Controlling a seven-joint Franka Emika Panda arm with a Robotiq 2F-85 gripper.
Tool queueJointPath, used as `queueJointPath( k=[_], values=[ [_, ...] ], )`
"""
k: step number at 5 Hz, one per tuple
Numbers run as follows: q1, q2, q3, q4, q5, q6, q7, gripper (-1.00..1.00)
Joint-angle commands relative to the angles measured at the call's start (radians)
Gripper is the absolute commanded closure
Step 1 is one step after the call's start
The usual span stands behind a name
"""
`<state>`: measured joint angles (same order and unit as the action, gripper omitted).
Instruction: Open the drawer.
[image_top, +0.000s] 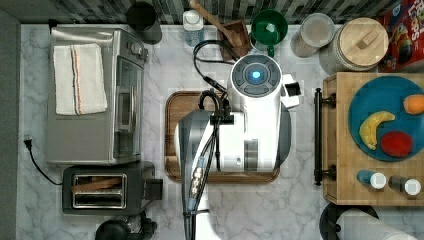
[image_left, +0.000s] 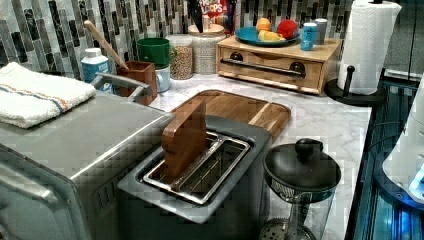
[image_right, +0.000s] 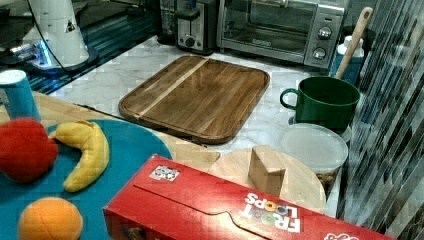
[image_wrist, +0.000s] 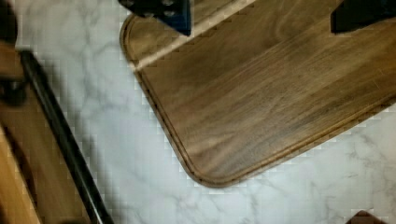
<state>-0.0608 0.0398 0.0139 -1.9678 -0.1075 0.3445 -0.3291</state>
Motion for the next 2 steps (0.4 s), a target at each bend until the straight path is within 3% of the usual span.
queueJointPath(
  k=[1, 2],
  values=[
    [-0.045, -0.034, -0.041, -0.131, -0.109, 0.162, -0.301, -1.00],
    [-0.047, -0.028, -0.069, -0.165, -0.146, 0.232, -0.366, -1.00]
  ],
)
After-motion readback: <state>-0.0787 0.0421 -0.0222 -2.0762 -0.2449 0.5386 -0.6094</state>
